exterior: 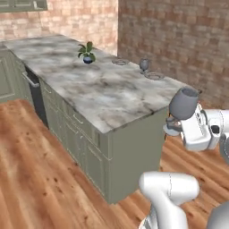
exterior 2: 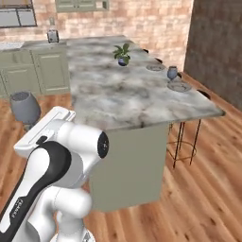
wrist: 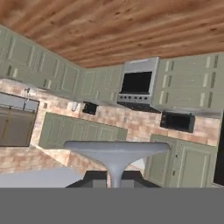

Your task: Retrieve the wine glasses from the counter and place one next to each plate.

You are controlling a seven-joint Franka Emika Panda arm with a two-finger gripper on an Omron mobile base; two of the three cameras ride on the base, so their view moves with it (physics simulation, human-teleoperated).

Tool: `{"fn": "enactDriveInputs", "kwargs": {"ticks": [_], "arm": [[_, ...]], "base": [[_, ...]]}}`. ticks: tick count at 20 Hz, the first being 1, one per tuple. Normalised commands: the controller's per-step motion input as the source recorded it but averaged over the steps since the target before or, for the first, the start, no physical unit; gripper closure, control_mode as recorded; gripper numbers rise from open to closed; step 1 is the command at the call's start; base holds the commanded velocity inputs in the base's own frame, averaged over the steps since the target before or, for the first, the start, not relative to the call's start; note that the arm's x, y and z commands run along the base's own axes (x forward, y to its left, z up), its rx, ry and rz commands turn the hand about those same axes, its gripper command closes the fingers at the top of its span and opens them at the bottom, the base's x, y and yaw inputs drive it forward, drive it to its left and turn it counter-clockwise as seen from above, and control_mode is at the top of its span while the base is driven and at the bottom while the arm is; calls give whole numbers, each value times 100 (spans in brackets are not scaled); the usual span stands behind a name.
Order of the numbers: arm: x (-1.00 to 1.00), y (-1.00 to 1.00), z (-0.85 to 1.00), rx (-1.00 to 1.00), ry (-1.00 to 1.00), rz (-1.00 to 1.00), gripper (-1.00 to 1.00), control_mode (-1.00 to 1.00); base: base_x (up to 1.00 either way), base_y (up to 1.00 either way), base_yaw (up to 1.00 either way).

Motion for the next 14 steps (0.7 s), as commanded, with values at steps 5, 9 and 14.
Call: {"fn": "enactDriveInputs", "kwargs": {"ticks": [5, 9, 14], "arm": [[0, 0, 0, 0, 0, 0, 100, 100], [0, 0, 0, 0, 0, 0, 100, 100], [0, 0, 0, 0, 0, 0, 100, 100]], "base": [[-19, -98, 66], [-16, -100, 62], [-12, -100, 56]]}}
